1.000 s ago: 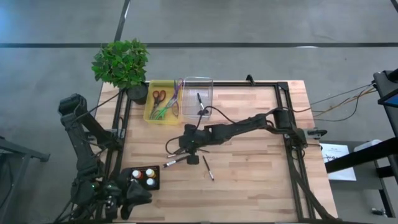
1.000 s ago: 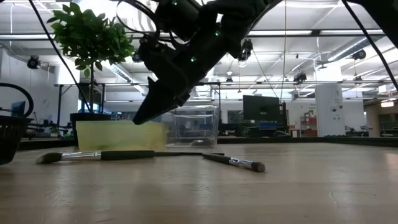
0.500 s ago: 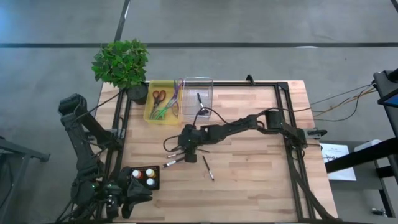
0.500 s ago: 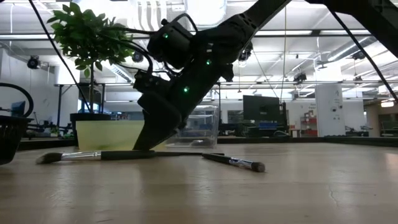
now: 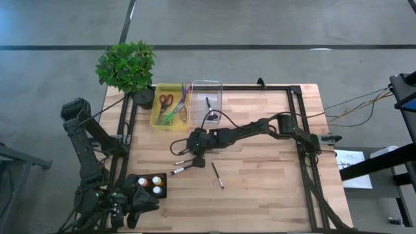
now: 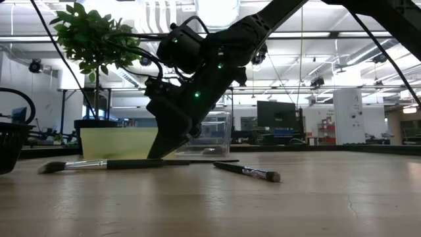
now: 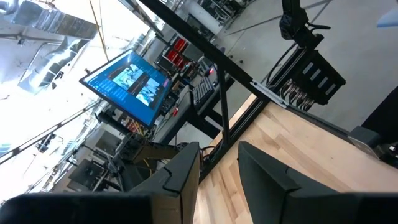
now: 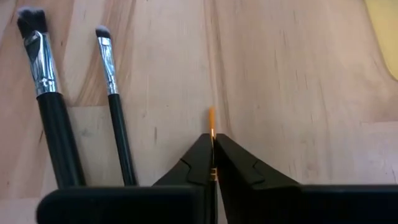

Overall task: Pick & Place Paint Supplies
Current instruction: Put the gold and black paintbrush into the transparent bin

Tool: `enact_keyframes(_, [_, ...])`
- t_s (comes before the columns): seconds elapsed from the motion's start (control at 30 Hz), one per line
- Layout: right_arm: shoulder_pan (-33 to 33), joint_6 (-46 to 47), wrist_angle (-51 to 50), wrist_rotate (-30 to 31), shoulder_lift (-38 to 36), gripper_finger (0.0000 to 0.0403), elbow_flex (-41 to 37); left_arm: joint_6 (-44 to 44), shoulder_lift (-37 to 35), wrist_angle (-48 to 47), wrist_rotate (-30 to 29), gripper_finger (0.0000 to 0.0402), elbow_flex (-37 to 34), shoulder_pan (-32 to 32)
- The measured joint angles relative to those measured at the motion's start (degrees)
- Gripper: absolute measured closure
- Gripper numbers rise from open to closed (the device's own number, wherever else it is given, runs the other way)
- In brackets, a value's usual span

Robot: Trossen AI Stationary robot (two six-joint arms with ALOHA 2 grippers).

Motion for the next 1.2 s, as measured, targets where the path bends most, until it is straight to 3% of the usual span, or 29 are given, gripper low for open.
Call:
enact_keyframes(0.13, [0.2,-0.5,0.1,0.4,0.0,0.0393,0.0,0.0,0.0,0.0,0.0,0.0285,0.0,0.0])
enact_keyframes(0.83, [6.1,-7.6,-3.0,18.1,-9.1,0.0395,-0.2,-0.4,0.0,0.0,0.0,0.0285,0.0,0.0])
enact_keyframes(1.2, [3.8,-9.8,-0.4,22.4,-24.0,0.0395,-0.4,-0.6,0.0,-0.1,0.0,0.0285,0.0,0.0])
